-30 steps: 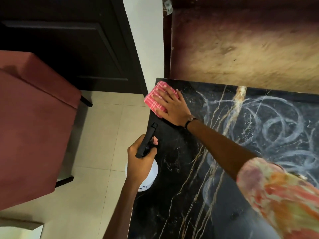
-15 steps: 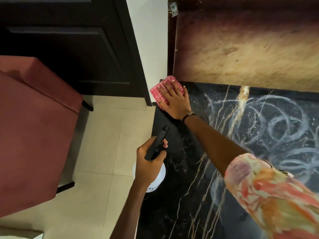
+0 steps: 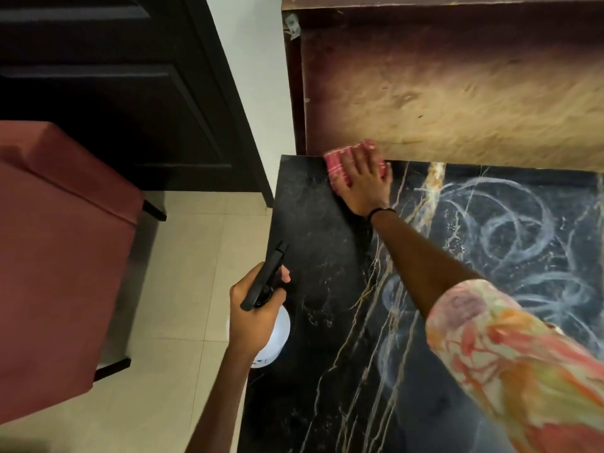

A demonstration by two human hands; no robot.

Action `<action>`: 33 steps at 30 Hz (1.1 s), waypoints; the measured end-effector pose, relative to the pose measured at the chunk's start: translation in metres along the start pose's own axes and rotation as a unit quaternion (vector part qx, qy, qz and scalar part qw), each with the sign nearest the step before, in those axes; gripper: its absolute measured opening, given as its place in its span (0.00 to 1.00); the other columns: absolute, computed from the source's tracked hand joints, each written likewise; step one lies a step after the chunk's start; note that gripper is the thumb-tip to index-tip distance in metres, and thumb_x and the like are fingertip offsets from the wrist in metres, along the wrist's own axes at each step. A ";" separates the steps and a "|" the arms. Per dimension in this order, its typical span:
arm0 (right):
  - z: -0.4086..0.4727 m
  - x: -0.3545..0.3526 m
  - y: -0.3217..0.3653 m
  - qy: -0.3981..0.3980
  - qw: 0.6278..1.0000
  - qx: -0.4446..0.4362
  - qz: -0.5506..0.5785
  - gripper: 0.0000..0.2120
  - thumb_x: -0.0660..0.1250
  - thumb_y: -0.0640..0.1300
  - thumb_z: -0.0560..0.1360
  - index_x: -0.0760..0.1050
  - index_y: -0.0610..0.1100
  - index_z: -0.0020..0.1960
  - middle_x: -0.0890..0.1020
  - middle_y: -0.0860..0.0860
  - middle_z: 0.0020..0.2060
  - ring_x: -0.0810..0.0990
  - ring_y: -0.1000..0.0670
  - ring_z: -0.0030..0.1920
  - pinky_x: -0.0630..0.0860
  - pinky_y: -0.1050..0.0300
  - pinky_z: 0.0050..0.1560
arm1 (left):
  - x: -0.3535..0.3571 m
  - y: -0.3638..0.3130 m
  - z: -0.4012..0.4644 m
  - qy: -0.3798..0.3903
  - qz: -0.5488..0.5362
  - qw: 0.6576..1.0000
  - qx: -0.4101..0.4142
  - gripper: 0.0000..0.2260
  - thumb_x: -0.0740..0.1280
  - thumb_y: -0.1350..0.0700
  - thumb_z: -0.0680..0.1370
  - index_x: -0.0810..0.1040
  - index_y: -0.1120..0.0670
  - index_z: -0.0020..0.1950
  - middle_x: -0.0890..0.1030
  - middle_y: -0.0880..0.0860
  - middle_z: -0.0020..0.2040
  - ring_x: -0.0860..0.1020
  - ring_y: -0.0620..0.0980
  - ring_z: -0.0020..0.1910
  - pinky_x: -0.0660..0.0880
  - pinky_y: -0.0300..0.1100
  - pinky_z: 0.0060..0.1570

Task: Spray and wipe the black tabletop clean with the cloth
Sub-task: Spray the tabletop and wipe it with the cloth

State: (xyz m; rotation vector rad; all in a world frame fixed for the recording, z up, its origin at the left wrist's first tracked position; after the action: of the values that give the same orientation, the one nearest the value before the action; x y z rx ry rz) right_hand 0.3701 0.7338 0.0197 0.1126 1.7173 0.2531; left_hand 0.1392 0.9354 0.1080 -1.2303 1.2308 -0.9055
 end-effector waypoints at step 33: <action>-0.024 -0.031 -0.141 -0.021 1.000 -0.008 -0.016 0.34 0.41 0.66 0.75 0.50 0.55 0.78 0.52 0.50 0.78 0.47 0.43 0.78 0.42 0.35 0.73 | 0.122 -0.022 -0.003 -0.005 0.019 0.999 -0.041 0.09 0.63 0.64 0.69 0.80 0.57 0.47 0.81 0.42 0.33 0.77 0.39 0.31 0.71 0.25 0.36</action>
State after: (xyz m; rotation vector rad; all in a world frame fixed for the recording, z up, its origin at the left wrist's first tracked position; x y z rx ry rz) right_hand 0.3614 0.5879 0.0199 0.0772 1.6731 0.2390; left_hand 0.1587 0.8131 0.1077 -1.2710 1.2891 -0.8273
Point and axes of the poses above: each hand's wrist, its own z-axis towards the middle knuckle, its own x-axis out of the palm, y = z × x, the point moved 9 cm from there along z, towards the middle knuckle
